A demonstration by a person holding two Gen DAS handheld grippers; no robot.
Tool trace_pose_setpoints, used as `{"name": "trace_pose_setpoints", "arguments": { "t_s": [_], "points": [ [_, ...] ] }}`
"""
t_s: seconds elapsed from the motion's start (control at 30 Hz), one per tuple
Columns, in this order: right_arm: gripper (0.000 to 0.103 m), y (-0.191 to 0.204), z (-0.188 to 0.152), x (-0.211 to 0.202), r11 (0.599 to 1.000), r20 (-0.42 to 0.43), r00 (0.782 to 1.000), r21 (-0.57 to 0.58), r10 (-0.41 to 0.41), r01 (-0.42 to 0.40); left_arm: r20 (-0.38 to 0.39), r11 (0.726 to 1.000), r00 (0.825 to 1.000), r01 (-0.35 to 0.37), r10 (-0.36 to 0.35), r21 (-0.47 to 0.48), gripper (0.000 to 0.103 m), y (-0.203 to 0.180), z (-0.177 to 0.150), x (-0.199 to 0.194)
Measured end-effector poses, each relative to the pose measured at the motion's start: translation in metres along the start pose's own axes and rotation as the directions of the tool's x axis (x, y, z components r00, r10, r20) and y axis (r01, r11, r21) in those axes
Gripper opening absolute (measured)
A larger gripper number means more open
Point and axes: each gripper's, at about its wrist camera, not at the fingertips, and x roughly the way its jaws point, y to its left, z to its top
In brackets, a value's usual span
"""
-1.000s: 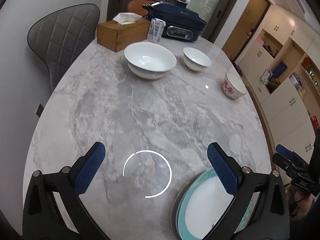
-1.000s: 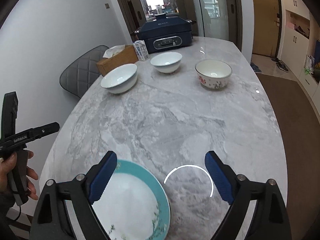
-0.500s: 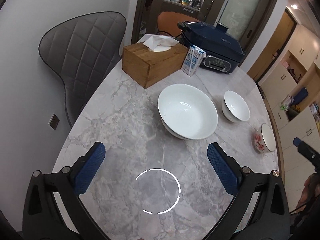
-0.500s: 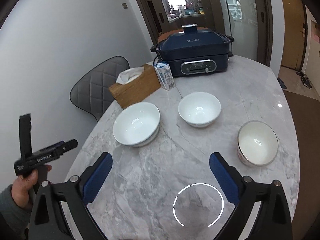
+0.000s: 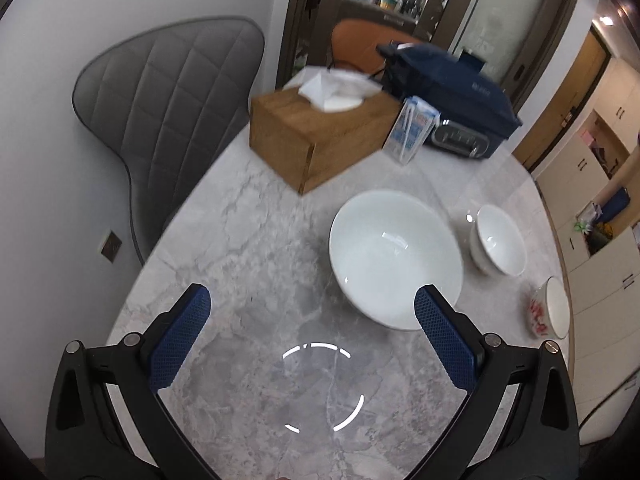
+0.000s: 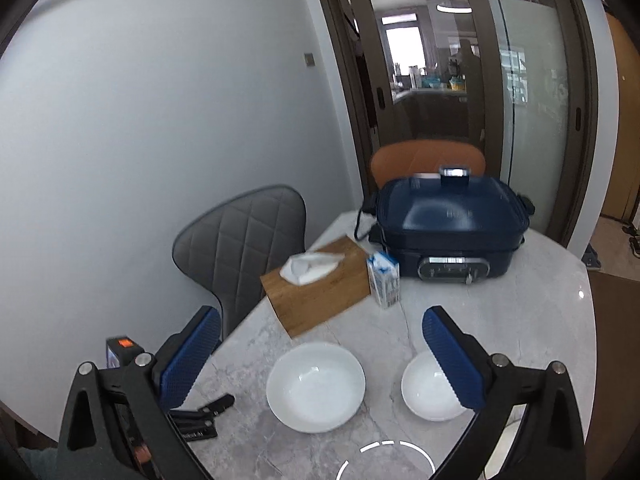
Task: Organize plates and bowls
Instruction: 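Close the right tool on the large white bowl rim while the left tool grips it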
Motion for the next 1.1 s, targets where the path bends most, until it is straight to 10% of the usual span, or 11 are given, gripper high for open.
{"name": "trace_pose_setpoints", "arguments": {
  "t_s": [0.4, 0.63, 0.77, 1.1],
  "points": [
    [0.101, -0.034, -0.115, 0.134, 0.989, -0.299, 0.952, 0.105, -0.068, 0.104, -0.144, 0.997, 0.987, -0.059, 0.065, 0.051, 0.102, -0.005, 0.007, 0.09],
    [0.082, -0.052, -0.137, 0.181, 0.978, -0.413, 0.91, 0.17, -0.04, 0.12, -0.221, 0.99, 0.971, -0.063, 0.09, 0.126, 0.099, -0.02, 0.013, 0.14],
    [0.066, -0.057, -0.147, 0.202, 0.977, -0.467, 0.884, 0.171, -0.034, 0.128, -0.274, 0.993, 0.961, -0.014, 0.046, 0.117, 0.037, -0.024, 0.01, 0.161],
    [0.022, -0.043, -0.152, 0.214, 0.99, -0.492, 0.871, 0.112, -0.018, 0.083, -0.257, 0.987, 0.965, -0.012, 0.054, 0.163, 0.014, -0.044, 0.009, 0.162]
  ]
}}
